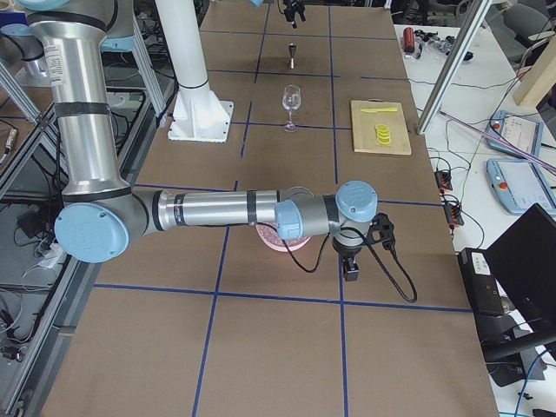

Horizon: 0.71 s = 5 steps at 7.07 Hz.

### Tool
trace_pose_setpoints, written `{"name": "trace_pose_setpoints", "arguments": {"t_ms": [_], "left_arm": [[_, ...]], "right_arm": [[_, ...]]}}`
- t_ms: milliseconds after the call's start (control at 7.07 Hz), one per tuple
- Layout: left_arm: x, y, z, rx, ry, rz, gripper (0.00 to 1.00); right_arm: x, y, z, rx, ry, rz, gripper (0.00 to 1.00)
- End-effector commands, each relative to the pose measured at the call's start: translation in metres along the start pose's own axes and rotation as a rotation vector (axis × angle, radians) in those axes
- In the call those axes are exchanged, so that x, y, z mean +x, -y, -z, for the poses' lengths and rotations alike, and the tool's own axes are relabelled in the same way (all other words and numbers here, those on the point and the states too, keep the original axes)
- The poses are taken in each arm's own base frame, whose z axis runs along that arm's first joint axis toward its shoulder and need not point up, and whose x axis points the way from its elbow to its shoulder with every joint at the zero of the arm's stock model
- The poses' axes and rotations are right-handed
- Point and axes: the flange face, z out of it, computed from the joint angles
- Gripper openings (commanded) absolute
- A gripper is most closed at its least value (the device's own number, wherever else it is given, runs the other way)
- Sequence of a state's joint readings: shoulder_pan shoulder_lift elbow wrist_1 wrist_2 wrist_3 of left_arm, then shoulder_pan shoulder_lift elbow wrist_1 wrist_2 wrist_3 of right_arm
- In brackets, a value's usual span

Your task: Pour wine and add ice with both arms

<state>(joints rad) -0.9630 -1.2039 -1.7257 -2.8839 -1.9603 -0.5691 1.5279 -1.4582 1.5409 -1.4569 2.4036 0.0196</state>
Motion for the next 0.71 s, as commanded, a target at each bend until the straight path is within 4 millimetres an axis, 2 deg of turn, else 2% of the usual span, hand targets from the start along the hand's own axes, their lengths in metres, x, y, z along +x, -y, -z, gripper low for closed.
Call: {"name": "trace_pose_setpoints", "arguments": {"t_ms": [0,283,566], "left_arm": [[0.034,-0.026,-0.028,0.014,0.046,0.005,1.00],[0.063,-0.051,-0.032,0.073,0.018,0.028,0.99],[0.103,-0.071,-0.055,0.140,0.061,0.063,0.99]], "right_arm": [[-0.004,0.001,0.002,0.010,0.004,-0.044,1.00],[-0.004,0.001,0.000,0.006,0.004,-0.041,1.00],[-0.005,0.001,0.000,0.007,0.004,-0.037,1.00]]}}
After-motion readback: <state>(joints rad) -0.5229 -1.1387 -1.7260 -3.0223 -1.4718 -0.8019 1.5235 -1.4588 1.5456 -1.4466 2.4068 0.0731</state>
